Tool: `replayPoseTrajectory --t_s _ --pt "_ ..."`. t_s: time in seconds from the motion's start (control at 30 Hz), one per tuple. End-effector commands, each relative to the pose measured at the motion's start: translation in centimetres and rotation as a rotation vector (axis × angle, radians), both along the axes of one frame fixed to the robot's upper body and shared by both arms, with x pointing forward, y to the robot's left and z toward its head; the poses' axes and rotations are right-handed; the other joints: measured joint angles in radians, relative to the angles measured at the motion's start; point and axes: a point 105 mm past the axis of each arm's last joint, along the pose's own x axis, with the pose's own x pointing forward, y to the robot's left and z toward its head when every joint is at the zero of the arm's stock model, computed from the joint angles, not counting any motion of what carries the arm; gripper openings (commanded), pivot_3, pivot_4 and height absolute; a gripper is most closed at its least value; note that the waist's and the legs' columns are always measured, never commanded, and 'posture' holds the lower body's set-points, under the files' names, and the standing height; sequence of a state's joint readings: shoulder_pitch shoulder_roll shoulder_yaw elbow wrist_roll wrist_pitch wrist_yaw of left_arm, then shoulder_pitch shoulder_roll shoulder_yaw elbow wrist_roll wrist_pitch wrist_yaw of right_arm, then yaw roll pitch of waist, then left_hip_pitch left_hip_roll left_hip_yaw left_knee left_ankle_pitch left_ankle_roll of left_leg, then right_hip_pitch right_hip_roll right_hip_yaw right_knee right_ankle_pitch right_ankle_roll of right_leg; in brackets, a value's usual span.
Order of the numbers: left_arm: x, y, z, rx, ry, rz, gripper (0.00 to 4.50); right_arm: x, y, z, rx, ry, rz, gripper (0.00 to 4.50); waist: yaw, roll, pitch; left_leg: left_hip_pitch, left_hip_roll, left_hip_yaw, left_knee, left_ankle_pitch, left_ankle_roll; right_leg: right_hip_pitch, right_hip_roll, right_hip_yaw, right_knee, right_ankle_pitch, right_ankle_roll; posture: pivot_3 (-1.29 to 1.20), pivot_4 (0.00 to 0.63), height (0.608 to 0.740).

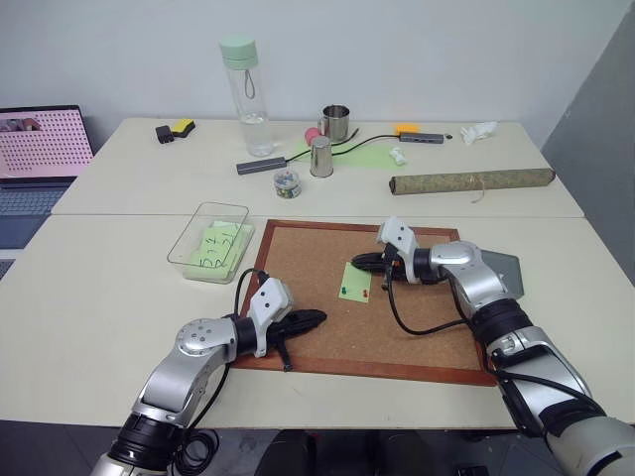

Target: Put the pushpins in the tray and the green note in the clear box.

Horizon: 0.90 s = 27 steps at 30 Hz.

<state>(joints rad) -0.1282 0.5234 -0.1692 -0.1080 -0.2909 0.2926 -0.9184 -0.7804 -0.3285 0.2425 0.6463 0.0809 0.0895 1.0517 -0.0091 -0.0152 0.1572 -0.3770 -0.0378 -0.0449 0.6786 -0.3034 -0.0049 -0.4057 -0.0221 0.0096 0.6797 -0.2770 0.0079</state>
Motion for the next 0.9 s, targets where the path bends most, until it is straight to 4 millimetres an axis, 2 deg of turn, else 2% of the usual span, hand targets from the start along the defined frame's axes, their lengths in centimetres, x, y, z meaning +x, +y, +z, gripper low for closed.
replayPoseTrajectory --t_s 0.03,0.63,0.77,0.9 --pt "-1.1 0.4 -2.4 0.053 0.094 0.006 0.00 0.3 0.5 3.2 0.095 -0.050 0.009 0.03 0.000 0.000 0.000 0.000 0.000 0.000 0.000 0.000 0.000 0.000 0.000 0.000 0.000 0.000 0.000 0.00 0.150 0.740" --pt "-1.7 0.1 -2.7 0.058 0.109 -0.009 0.00 -0.4 -0.5 5.4 0.211 0.024 -0.033 0.03 0.000 0.000 0.000 0.000 0.000 0.000 -0.001 0.000 0.000 0.000 0.000 0.000 0.000 0.000 0.000 0.00 0.150 0.740" --pt "-1.7 0.0 -2.8 0.057 0.108 -0.008 0.00 -1.1 -3.2 7.4 0.207 -0.022 -0.066 0.03 0.001 0.000 0.000 -0.001 0.000 0.000 -0.001 0.000 0.000 0.000 0.000 0.000 -0.001 0.000 0.000 0.00 0.150 0.740" --pt "-1.5 -0.2 -2.9 0.052 0.106 -0.005 0.00 -2.0 -7.6 7.6 0.143 -0.025 -0.165 0.03 0.008 0.000 0.000 -0.002 0.000 -0.001 -0.001 0.000 0.000 0.000 -0.001 0.000 -0.002 0.000 0.000 0.00 0.150 0.740"
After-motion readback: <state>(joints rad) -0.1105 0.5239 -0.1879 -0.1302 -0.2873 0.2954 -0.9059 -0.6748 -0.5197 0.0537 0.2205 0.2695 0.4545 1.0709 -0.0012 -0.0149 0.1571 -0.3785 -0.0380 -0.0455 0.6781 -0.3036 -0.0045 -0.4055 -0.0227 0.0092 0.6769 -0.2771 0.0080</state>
